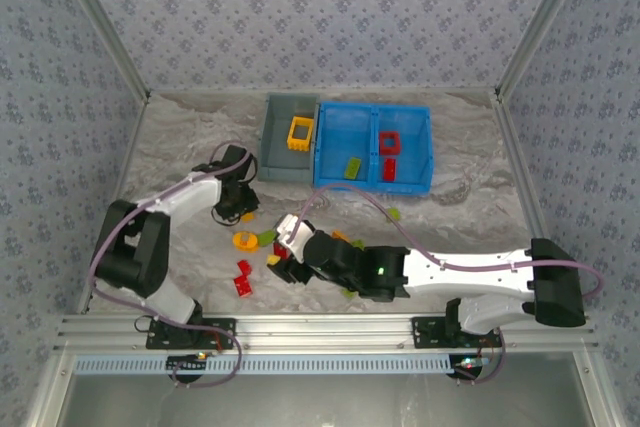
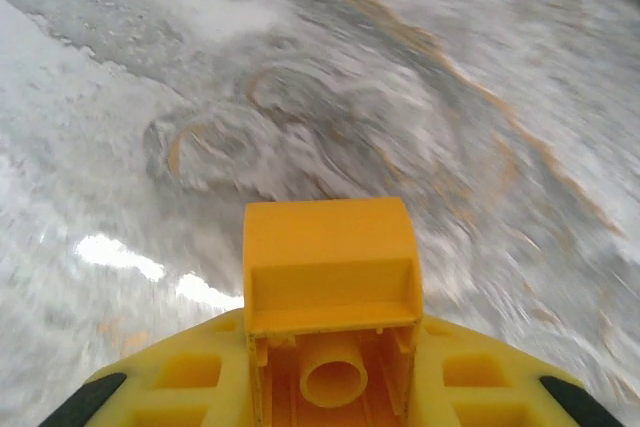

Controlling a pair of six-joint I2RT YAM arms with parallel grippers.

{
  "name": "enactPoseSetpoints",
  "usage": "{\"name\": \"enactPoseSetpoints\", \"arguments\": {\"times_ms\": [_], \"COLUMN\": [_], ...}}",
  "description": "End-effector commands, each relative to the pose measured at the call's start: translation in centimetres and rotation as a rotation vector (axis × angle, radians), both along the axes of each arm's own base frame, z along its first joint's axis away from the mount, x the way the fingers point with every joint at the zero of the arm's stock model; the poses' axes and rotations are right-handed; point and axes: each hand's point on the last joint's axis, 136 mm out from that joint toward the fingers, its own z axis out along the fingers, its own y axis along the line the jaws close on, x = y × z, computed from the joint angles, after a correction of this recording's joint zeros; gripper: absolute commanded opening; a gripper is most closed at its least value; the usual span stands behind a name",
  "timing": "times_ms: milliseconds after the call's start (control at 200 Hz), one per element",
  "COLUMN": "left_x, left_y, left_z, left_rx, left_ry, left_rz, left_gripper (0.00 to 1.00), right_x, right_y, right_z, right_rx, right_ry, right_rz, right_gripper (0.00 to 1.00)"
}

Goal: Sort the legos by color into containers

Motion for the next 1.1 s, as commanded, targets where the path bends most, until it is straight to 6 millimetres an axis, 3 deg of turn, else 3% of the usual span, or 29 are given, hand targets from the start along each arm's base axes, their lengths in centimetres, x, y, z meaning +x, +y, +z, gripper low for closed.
{"name": "enactPoseSetpoints", "arguments": {"times_ms": [0, 55, 135, 340, 570, 710, 859, 1094], "left_x": [0.9, 1.4, 2.6, 7.7, 13.2, 15.2, 16.0, 15.6], "left_y": [-1.8, -3.2, -5.3, -10.1, -13.8, -13.8, -13.3, -13.4], "left_z": [8.2, 10.8, 12.9, 14.0, 10.7, 8.0, 5.6, 3.2], "left_rx": [0.068, 0.077, 0.072, 0.011, -0.038, -0.028, -0.040, -0.065], "left_ry": [-0.179, -0.230, -0.276, -0.328, -0.271, -0.213, -0.175, -0.133], "left_rz": [-0.125, -0.185, -0.262, -0.372, -0.418, -0.401, -0.370, -0.356], "left_gripper": [0.24, 0.24, 0.24, 0.24, 0.26, 0.27, 0.27, 0.34], "right_x": [2.0, 3.2, 5.1, 9.4, 11.6, 11.6, 11.2, 11.2], "right_y": [-2.3, -3.8, -5.6, -8.4, -7.9, -7.4, -7.3, -7.6], "right_z": [3.8, 5.0, 6.3, 8.0, 7.7, 7.2, 6.8, 6.2], "right_rx": [0.093, 0.127, 0.171, 0.214, 0.180, 0.183, 0.181, 0.174], "right_ry": [-0.079, -0.096, -0.102, -0.108, -0.097, -0.081, -0.072, -0.057], "right_rz": [-0.138, -0.201, -0.282, -0.429, -0.500, -0.499, -0.490, -0.498], "right_gripper": [0.68, 0.68, 0.69, 0.69, 0.70, 0.69, 0.70, 0.70]}}
